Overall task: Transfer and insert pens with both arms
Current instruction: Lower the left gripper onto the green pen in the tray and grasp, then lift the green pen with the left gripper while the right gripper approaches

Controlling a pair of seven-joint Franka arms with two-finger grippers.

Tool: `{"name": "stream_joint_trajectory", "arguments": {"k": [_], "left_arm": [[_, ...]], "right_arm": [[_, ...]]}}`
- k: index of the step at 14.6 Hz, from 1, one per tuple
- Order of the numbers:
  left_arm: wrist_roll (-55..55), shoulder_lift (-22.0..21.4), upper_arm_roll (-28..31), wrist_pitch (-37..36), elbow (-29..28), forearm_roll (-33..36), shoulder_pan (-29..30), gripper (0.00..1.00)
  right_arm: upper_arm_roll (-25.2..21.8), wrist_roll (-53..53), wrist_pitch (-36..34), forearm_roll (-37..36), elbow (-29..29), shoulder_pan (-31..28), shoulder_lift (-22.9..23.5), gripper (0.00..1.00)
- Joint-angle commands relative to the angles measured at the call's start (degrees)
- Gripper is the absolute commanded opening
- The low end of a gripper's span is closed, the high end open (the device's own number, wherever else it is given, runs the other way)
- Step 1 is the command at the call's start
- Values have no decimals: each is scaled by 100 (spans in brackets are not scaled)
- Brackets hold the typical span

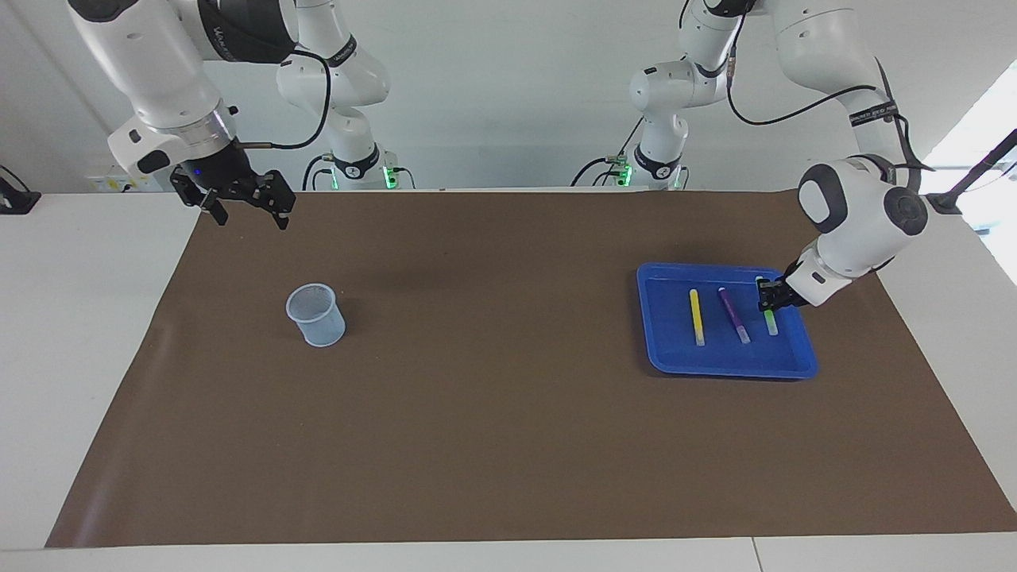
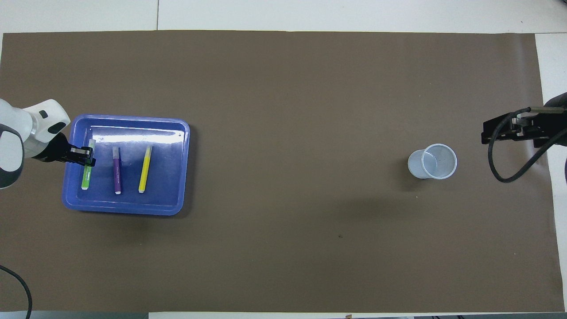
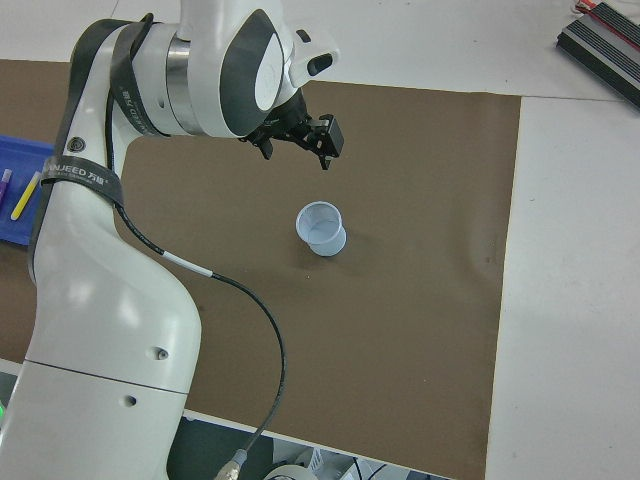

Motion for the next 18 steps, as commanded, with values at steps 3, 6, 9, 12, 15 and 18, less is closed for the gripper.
{"name": "stream_joint_trajectory", "arguments": {"k": [3,6,9,12,15,18], "left_arm": [[-2486,-42,-24,-1849,1438,-271,-815,0],[-4540,-392,-86,-2204,1643,-1175,-1141,0],[-6389,-859,-95,-2370,1519,-2141,-1396,0],[-7813,-1053,-112,-2310,1292,-3275,-1572,0],[-8809,-1560,-121,-1794,547,-4260,-1643,0],[-9415,-2361,-121,-766,-491,-4869,-1914,0]], "right_arm": [[68,-89,7,696,-68,-41,-108,100],[190,-124,42,1433,55,-59,-99,100],[436,-71,60,2084,99,-59,-108,100],[700,42,68,2673,64,-50,-117,100],[955,516,340,3359,12,-41,-143,100],[1490,1236,945,3633,-50,-41,-143,100]]}}
